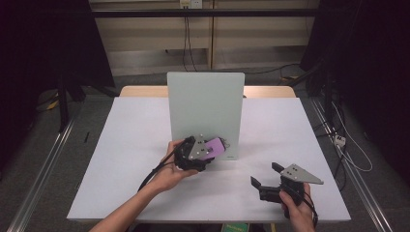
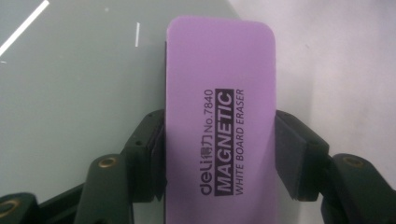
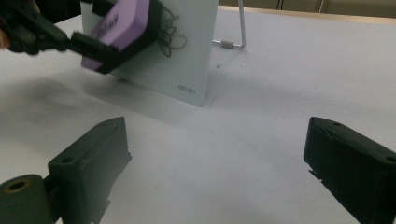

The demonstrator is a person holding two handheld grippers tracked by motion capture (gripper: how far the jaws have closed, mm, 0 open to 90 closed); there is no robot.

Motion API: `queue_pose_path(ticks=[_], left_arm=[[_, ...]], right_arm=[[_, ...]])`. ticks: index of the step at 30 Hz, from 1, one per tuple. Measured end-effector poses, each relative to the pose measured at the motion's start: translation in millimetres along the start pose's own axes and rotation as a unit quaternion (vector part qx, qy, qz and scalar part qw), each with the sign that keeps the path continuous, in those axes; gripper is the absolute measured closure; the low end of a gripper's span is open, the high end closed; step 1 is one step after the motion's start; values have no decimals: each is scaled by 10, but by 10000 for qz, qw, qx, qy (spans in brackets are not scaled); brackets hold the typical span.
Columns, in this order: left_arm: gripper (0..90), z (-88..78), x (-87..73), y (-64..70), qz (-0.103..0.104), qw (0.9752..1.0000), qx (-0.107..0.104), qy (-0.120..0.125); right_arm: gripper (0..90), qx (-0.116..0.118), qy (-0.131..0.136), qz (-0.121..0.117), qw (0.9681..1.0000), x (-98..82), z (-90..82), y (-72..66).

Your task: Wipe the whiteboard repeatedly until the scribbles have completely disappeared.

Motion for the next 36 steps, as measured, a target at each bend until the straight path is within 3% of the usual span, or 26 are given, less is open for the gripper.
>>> queue_pose_path(ticks=[6,9,20,26,36], left_arm=[[410,-107,229,-250,-47,9993,290,243],[410,-94,255,-260,-16,9991,341,268],[410,135,220,-23,229,9997,65,104],[410,282,167,148,270,9995,-181,-24],[410,476,126,359,342,9985,-411,-116]], right_arm=[[63,25,-8,-15,10000,-1,6,-10],[63,23,-8,-20,10000,-2,5,-7],[63,19,-7,-21,10000,0,4,-9],[63,18,10,-12,10000,4,-1,-6],[63,19,44,-26,10000,16,-15,2]])
Point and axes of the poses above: each handheld gripper's, and its own axes: z roughly forward along the jaws, x roughly out of its top, y roughly to its right, the point moved 9 cm from there along z, roughly forward along the jaws, and after that the axes turned 14 degrees about y, right-handed, at the moved point
